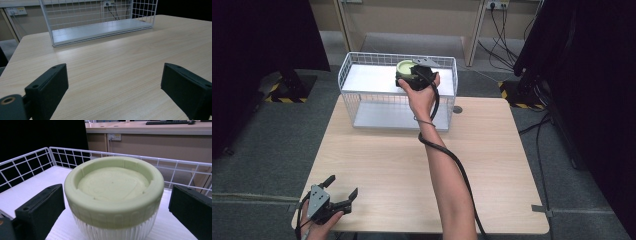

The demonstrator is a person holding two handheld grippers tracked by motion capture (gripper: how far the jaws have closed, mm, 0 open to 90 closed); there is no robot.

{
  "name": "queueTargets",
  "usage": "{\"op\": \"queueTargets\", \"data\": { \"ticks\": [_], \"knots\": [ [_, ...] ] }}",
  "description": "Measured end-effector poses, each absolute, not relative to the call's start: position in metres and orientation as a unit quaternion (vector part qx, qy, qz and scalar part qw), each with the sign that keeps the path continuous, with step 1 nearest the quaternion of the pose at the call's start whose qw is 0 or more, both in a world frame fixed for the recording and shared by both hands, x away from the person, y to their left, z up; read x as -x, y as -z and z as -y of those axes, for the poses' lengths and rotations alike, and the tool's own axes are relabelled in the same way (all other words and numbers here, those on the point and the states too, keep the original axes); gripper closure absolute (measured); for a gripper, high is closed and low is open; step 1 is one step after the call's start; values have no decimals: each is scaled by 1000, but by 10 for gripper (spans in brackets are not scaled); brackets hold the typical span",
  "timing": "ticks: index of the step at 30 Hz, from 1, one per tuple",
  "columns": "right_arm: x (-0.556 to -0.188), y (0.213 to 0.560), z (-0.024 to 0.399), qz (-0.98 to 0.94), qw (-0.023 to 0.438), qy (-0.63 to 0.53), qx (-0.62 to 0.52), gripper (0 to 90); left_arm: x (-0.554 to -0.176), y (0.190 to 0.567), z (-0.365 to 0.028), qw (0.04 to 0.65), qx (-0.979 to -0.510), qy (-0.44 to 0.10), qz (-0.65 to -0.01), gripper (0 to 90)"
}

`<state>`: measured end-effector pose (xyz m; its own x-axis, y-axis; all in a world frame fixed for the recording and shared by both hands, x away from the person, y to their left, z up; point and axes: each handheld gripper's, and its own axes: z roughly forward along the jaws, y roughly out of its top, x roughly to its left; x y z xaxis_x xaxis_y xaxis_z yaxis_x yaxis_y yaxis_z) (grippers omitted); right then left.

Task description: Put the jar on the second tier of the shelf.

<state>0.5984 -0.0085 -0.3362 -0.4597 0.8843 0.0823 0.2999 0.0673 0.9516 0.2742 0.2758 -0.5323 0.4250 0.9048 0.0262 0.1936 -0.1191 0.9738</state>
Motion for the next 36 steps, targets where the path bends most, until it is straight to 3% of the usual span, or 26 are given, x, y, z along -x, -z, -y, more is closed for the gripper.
{"op": "queueTargets", "data": {
  "ticks": [36],
  "knots": [
    [-541,345,32,-680,269,-545,-410,6,-274,532,-273,513,-670,-349,-408,72]
  ]
}}
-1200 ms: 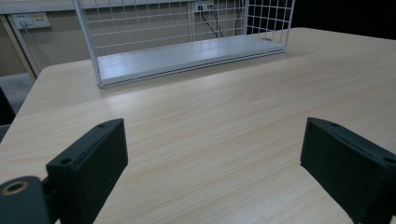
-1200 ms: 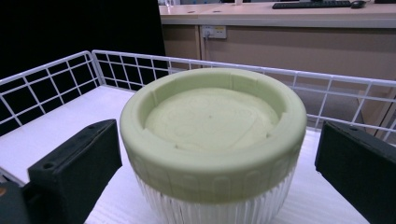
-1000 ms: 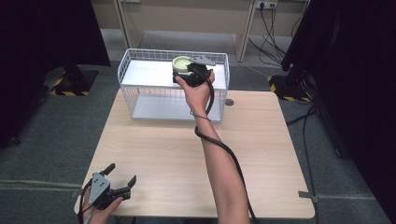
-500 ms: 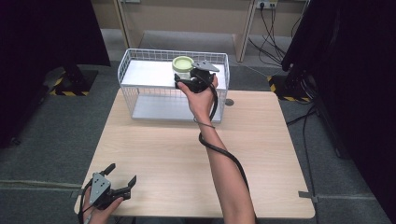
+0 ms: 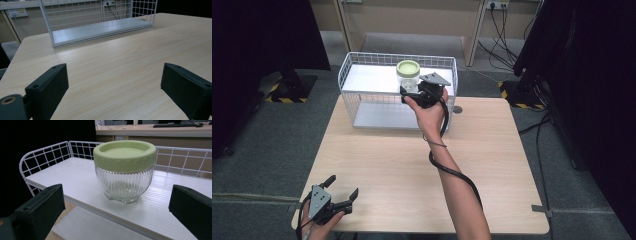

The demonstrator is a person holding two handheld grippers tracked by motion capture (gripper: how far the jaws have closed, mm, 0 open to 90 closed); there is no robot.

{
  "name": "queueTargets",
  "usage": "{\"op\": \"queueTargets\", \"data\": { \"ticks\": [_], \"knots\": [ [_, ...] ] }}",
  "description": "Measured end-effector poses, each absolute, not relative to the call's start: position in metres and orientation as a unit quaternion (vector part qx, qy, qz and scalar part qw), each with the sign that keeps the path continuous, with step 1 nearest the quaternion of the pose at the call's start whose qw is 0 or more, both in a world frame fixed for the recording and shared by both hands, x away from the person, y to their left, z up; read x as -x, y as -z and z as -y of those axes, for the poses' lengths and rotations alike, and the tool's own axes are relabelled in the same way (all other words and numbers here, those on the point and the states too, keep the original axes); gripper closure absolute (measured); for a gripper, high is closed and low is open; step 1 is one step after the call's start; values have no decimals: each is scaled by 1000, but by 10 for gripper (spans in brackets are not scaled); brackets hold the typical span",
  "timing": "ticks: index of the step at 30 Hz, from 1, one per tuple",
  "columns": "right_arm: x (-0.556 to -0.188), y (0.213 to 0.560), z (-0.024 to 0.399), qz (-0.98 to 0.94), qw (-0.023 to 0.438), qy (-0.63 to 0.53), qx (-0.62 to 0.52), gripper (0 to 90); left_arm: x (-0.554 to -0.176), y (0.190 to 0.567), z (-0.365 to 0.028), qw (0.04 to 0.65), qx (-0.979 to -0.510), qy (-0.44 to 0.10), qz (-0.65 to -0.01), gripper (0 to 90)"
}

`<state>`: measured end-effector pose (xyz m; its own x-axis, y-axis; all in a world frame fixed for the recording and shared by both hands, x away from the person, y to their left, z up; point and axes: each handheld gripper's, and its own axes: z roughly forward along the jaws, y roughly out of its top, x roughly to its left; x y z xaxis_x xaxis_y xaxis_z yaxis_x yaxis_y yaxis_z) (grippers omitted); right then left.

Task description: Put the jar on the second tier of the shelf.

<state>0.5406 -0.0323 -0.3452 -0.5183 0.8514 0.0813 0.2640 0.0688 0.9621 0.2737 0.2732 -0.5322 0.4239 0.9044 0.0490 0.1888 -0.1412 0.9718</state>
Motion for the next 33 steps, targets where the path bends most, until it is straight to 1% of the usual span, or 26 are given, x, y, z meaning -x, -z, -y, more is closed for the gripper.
{"op": "queueTargets", "data": {
  "ticks": [33],
  "knots": [
    [-484,372,42,-709,257,-546,-365,6,-273,532,-271,508,-673,-354,-405,74]
  ]
}}
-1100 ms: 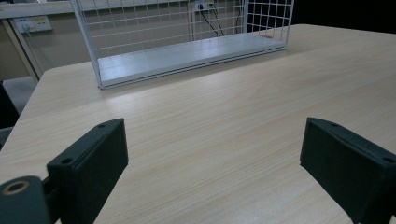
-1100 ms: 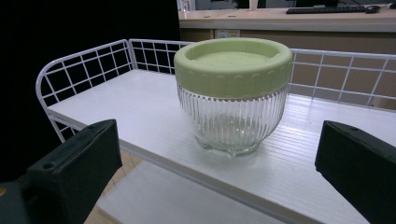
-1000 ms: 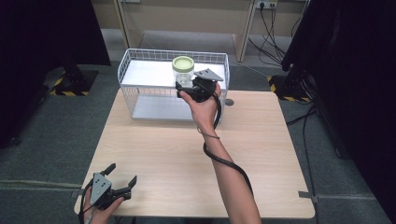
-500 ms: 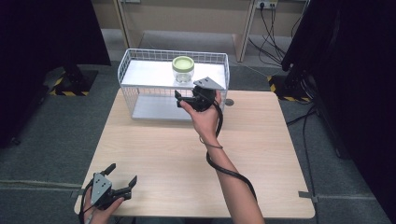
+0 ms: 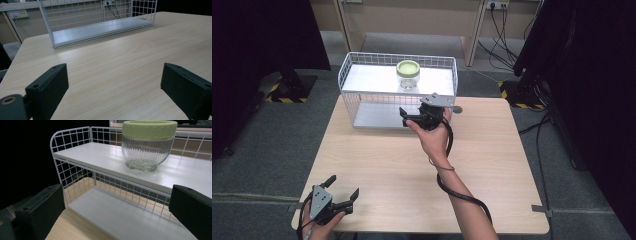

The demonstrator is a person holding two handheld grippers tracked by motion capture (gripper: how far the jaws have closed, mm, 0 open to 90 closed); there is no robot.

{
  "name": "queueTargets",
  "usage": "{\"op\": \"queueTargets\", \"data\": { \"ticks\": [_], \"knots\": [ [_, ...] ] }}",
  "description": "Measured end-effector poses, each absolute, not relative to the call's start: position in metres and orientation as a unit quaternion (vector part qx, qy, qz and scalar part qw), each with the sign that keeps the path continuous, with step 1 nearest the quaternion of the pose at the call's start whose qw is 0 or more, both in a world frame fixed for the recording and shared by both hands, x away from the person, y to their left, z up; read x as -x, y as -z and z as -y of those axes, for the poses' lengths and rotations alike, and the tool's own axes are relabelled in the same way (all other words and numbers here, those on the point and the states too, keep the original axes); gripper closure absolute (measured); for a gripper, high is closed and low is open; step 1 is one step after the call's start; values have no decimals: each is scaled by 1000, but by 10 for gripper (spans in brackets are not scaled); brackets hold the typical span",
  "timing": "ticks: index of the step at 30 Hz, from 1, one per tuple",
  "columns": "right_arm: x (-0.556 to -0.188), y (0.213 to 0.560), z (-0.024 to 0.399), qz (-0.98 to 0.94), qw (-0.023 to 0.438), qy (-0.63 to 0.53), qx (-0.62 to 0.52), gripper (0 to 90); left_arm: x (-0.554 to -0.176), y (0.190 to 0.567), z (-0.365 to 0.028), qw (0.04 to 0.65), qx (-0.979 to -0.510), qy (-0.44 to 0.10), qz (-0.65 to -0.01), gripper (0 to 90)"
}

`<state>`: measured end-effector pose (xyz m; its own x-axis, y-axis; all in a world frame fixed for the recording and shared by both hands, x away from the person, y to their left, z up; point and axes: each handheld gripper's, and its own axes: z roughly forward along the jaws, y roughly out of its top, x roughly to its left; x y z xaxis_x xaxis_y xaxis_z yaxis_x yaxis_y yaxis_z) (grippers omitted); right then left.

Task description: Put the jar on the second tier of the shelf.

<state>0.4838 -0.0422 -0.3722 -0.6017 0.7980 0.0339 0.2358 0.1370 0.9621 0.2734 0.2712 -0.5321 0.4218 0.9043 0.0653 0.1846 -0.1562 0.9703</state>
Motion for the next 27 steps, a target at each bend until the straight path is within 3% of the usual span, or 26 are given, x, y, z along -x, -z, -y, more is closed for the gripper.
{"op": "queueTargets", "data": {
  "ticks": [27],
  "knots": [
    [-448,405,61,-733,244,-529,-352,7,-273,532,-270,507,-673,-356,-403,74]
  ]
}}
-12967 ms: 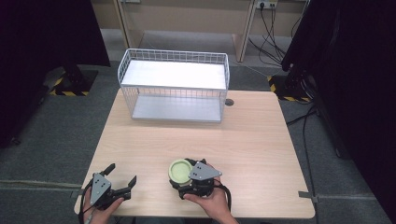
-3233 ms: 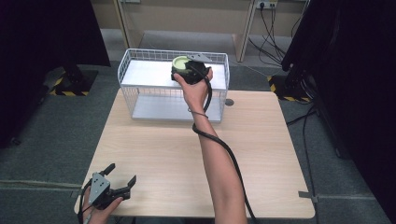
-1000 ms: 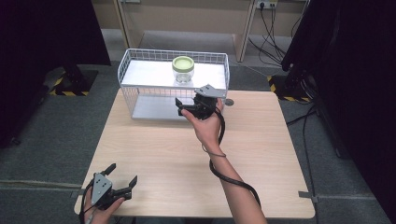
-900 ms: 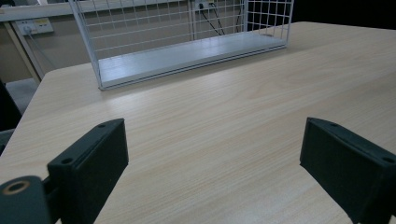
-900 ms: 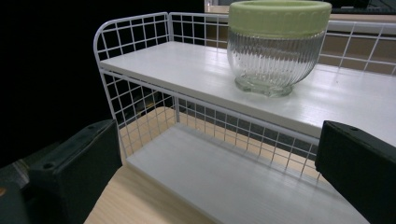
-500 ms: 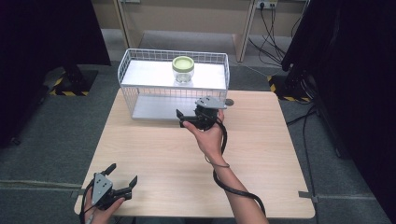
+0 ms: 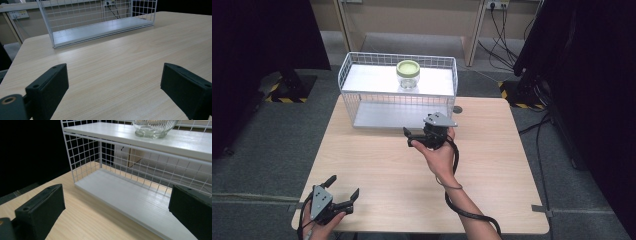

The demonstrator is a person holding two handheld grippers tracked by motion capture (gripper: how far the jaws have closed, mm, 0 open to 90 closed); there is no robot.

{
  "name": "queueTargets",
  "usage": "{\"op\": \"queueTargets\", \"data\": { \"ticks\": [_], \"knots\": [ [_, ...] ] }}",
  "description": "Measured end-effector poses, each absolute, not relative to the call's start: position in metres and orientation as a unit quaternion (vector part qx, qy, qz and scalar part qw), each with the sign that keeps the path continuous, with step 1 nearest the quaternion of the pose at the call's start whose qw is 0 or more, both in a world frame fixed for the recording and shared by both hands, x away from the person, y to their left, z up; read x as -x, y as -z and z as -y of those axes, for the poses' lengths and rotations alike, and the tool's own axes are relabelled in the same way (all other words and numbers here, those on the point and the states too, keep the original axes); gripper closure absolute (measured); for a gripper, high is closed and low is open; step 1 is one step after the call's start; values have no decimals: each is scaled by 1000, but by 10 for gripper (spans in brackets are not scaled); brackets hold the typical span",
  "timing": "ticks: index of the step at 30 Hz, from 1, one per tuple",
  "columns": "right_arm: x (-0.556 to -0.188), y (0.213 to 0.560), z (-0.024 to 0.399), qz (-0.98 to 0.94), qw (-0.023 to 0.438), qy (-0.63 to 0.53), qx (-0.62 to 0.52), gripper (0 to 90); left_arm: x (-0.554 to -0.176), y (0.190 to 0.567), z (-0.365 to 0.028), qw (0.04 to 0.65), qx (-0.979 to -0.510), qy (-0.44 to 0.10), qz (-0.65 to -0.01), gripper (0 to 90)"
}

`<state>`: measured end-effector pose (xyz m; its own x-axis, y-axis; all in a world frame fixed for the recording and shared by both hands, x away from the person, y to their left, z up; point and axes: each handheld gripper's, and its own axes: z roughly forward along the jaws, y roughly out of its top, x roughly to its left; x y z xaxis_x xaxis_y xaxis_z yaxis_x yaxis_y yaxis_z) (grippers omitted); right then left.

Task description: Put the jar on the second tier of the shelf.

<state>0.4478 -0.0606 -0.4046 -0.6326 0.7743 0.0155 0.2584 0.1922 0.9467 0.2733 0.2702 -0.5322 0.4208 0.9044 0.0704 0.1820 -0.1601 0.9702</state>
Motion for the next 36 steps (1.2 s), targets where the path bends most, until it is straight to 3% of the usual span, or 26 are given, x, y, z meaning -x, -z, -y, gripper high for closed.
{"op": "queueTargets", "data": {
  "ticks": [36],
  "knots": [
    [-395,461,113,-748,239,-495,-373,7,-273,532,-270,504,-674,-358,-403,75]
  ]
}}
